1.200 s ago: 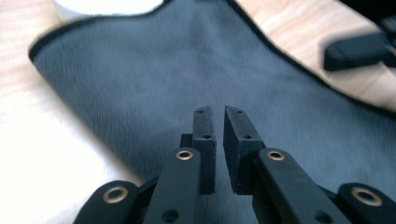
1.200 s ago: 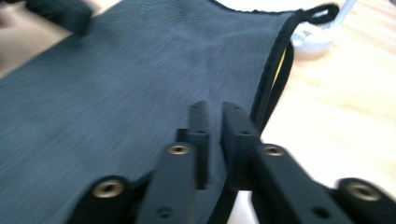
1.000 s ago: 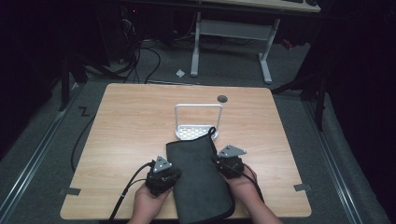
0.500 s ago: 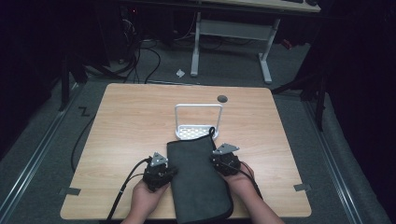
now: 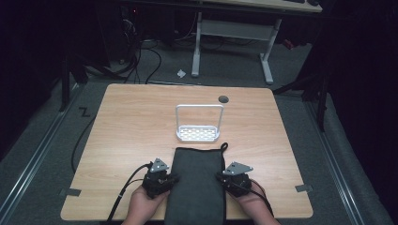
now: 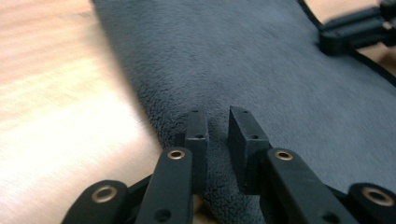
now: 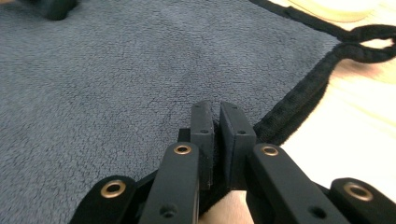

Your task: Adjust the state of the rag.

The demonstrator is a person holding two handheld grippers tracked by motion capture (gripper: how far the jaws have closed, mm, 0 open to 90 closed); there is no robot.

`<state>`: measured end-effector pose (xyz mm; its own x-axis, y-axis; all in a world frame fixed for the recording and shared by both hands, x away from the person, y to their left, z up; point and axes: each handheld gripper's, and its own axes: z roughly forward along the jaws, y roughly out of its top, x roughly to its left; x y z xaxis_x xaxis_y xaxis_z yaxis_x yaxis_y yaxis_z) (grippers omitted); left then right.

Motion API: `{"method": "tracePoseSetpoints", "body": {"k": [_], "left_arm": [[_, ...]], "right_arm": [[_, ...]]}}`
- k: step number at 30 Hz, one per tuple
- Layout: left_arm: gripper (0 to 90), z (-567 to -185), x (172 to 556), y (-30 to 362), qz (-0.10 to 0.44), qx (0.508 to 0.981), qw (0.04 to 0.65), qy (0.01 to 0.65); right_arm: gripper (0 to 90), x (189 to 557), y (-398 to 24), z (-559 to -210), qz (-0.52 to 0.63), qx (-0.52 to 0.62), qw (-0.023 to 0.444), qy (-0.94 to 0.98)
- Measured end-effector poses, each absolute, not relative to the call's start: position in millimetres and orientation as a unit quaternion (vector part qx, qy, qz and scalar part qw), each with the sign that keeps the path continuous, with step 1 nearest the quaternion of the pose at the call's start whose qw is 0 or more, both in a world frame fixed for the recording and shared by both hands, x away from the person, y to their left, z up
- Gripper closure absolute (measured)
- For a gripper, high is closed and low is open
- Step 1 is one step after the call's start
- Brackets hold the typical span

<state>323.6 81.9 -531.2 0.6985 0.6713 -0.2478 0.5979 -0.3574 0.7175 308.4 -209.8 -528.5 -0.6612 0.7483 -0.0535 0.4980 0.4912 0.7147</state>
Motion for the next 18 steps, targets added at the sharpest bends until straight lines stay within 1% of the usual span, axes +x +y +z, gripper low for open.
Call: {"method": "tracePoseSetpoints", "body": {"k": [2,4,7,10,12,14,17,18], "left_arm": [[73.8,-528,323,82,0.045,0.824,0.415,0.384],[68.3,-524,330,84,0.061,0.812,0.425,0.396],[55.2,-519,352,88,0.078,0.783,0.446,0.426],[46.6,-519,378,86,0.088,0.769,0.45,0.444],[43.8,-522,391,83,0.075,0.766,0.448,0.454],[41.4,-525,402,79,0.06,0.762,0.446,0.466],[41.2,-528,407,74,0.059,0.761,0.442,0.472],[41.2,-528,407,73,0.059,0.761,0.44,0.474]], "right_arm": [[82.8,307,-211,-529,0.345,0.369,0.183,0.843],[79.3,308,-212,-528,0.352,0.373,0.178,0.839],[75.1,310,-216,-524,0.371,0.381,0.176,0.828],[69.7,315,-218,-520,0.383,0.389,0.187,0.817],[66.4,321,-219,-518,0.384,0.394,0.2,0.811],[61.0,333,-220,-514,0.386,0.401,0.208,0.804],[50.5,354,-220,-512,0.392,0.42,0.201,0.793],[47.3,360,-219,-513,0.392,0.429,0.192,0.791]]}}
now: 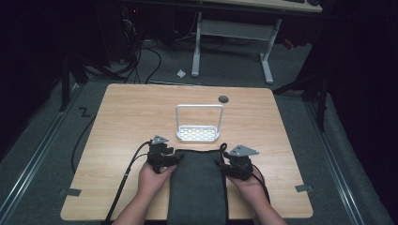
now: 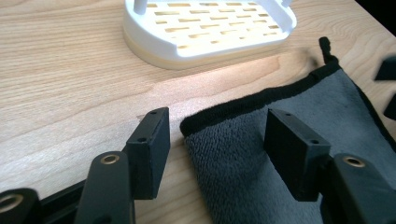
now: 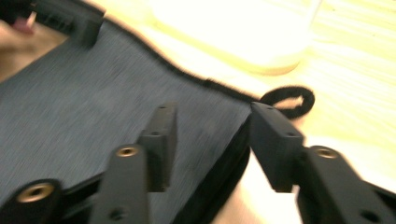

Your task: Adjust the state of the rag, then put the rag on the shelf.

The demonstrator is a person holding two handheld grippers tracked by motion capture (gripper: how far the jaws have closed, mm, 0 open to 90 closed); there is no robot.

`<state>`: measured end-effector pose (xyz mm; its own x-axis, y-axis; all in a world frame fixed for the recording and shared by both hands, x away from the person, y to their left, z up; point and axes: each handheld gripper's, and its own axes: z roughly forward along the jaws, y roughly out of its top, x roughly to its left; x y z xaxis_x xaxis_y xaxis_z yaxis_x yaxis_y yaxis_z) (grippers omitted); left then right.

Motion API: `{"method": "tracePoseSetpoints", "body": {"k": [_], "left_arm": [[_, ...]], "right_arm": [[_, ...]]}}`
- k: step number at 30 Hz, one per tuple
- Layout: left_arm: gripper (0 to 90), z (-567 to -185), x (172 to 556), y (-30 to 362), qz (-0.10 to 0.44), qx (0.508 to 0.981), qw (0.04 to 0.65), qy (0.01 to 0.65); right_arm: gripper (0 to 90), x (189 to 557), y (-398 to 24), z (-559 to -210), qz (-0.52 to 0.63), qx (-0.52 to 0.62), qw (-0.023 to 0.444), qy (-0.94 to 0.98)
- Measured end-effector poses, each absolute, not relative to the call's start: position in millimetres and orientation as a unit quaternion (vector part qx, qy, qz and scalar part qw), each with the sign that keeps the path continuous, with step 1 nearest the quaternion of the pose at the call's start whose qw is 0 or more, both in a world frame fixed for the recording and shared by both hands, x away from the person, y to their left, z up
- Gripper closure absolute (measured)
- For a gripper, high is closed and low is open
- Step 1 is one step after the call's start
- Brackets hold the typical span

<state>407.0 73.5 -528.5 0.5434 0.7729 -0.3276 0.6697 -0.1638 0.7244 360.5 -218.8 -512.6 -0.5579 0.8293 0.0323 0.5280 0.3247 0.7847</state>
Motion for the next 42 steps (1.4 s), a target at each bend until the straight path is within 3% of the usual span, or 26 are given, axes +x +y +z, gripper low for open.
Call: {"method": "tracePoseSetpoints", "body": {"k": [6,9,12,15,16,18,24,33,42], "left_arm": [[39.9,-532,406,74,0.051,0.769,0.431,0.47],[40.9,-532,404,75,0.052,0.773,0.427,0.466],[49.0,-531,401,75,0.055,0.778,0.421,0.462],[54.9,-531,400,76,0.049,0.776,0.421,0.468],[56.8,-532,400,77,0.045,0.774,0.423,0.468],[60.8,-533,399,78,0.046,0.775,0.424,0.466],[68.7,-535,398,80,0.043,0.773,0.429,0.466],[76.9,-537,396,78,0.053,0.775,0.432,0.458],[83.8,-535,391,80,0.06,0.764,0.451,0.457]], "right_arm": [[36.3,383,-208,-524,0.355,0.449,0.184,0.799],[35.8,385,-205,-531,0.341,0.448,0.18,0.807],[37.1,382,-207,-533,0.349,0.448,0.18,0.803],[40.9,380,-208,-534,0.354,0.45,0.179,0.8],[49.4,377,-212,-535,0.368,0.456,0.176,0.791],[58.0,375,-216,-535,0.378,0.459,0.169,0.786],[71.4,377,-221,-535,0.388,0.47,0.145,0.779],[79.1,372,-212,-534,0.373,0.453,0.169,0.792],[80.7,369,-213,-526,0.387,0.444,0.18,0.787]]}}
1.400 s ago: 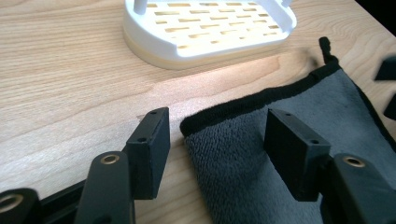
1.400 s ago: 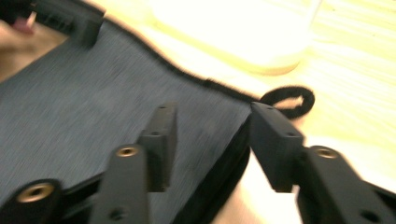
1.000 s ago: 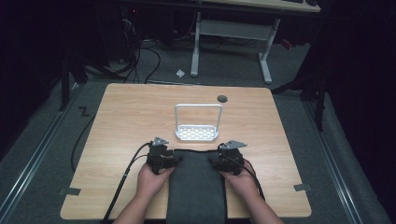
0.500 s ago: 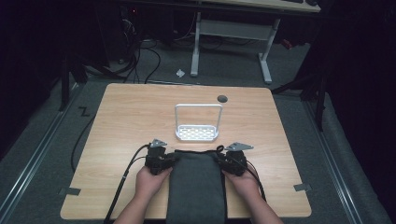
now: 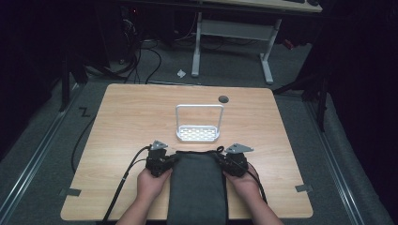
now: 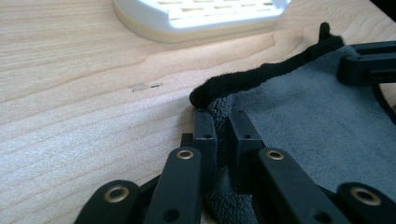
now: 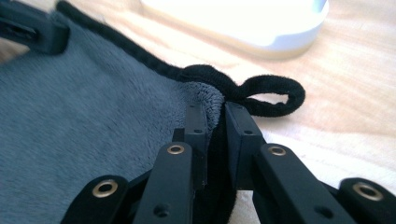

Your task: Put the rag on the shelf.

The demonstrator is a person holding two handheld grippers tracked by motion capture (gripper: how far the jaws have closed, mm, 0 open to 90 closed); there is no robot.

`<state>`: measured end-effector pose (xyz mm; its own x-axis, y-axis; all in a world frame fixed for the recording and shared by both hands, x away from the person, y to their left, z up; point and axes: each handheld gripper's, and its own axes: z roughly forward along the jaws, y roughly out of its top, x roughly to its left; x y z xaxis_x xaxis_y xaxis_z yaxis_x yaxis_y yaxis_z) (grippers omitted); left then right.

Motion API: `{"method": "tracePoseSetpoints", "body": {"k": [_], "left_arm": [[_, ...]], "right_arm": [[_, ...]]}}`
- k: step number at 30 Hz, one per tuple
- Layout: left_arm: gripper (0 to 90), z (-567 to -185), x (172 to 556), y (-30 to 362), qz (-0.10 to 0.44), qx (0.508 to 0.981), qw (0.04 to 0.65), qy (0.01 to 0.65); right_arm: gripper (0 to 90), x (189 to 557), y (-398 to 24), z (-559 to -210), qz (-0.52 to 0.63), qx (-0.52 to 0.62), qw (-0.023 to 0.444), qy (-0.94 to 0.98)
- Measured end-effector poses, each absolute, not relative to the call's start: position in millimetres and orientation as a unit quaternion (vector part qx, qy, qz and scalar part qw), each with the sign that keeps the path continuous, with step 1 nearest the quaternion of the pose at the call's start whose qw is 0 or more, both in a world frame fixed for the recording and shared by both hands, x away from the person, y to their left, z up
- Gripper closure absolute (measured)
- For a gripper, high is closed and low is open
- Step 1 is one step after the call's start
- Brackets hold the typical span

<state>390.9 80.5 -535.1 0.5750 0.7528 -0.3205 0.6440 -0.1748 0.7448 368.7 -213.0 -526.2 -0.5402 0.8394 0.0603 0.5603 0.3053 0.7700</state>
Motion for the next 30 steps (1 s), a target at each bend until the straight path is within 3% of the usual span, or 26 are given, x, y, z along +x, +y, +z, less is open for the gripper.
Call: {"method": "tracePoseSetpoints", "body": {"k": [21,30], "left_arm": [[83.8,-497,369,89,0.116,0.735,0.521,0.418],[84.0,-482,378,84,0.124,0.728,0.532,0.414]], "right_arm": [[80.4,352,-210,-491,0.448,0.414,0.214,0.763],[80.4,355,-212,-478,0.452,0.412,0.23,0.757]]}}
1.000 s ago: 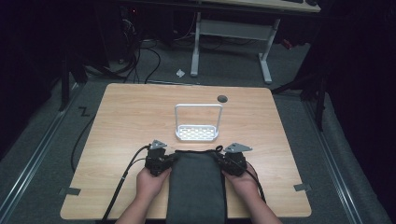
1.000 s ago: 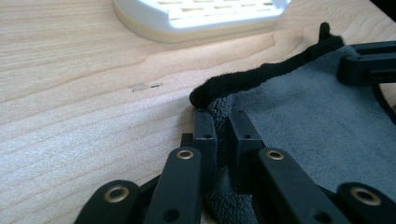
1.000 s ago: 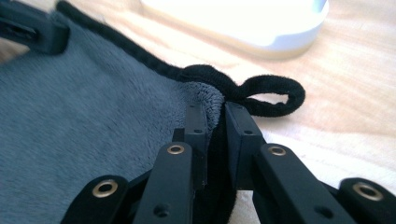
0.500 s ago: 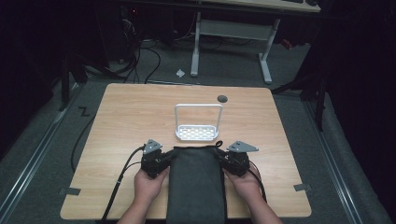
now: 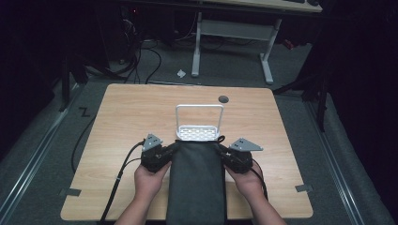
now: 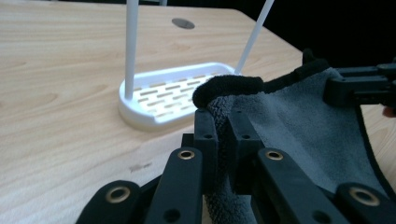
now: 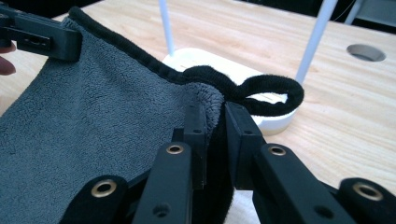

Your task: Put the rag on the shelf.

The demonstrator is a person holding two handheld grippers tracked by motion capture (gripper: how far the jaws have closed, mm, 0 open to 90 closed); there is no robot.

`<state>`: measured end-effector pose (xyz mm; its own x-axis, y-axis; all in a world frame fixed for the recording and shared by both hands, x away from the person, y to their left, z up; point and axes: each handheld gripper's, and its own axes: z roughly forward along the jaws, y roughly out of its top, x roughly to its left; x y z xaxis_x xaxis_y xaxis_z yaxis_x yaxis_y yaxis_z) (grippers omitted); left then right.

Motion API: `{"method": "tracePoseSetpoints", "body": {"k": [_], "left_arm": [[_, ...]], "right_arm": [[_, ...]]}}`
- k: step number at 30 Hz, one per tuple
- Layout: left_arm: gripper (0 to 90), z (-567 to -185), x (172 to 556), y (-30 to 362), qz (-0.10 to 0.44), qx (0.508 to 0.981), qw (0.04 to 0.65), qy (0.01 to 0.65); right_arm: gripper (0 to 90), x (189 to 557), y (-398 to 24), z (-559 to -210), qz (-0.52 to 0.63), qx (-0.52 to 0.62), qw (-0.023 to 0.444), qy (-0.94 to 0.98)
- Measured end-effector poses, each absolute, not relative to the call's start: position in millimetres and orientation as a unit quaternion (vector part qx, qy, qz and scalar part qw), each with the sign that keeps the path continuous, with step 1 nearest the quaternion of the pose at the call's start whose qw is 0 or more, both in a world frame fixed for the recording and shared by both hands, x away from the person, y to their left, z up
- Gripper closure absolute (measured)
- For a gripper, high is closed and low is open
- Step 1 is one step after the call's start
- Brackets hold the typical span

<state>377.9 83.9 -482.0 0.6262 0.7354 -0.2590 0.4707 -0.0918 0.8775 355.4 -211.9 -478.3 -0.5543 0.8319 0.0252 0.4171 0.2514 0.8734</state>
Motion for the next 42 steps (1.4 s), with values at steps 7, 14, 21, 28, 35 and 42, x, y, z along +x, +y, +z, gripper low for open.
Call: {"method": "tracePoseSetpoints", "body": {"k": [7,14,21,28,35,42], "left_arm": [[84.1,-457,383,79,0.142,0.721,0.546,0.401],[84.2,-428,387,80,0.162,0.709,0.564,0.391],[84.3,-402,392,84,0.181,0.697,0.578,0.383],[84.5,-381,393,86,0.199,0.687,0.59,0.374],[84.5,-363,394,88,0.209,0.679,0.601,0.366],[84.5,-342,394,88,0.223,0.674,0.609,0.353]], "right_arm": [[80.3,357,-215,-460,0.468,0.409,0.254,0.741],[80.3,360,-215,-430,0.489,0.397,0.284,0.723],[80.3,365,-215,-405,0.505,0.392,0.297,0.71],[80.3,366,-212,-383,0.515,0.377,0.313,0.703],[80.3,366,-212,-364,0.529,0.371,0.323,0.692],[80.4,366,-213,-347,0.539,0.366,0.329,0.683]]}}
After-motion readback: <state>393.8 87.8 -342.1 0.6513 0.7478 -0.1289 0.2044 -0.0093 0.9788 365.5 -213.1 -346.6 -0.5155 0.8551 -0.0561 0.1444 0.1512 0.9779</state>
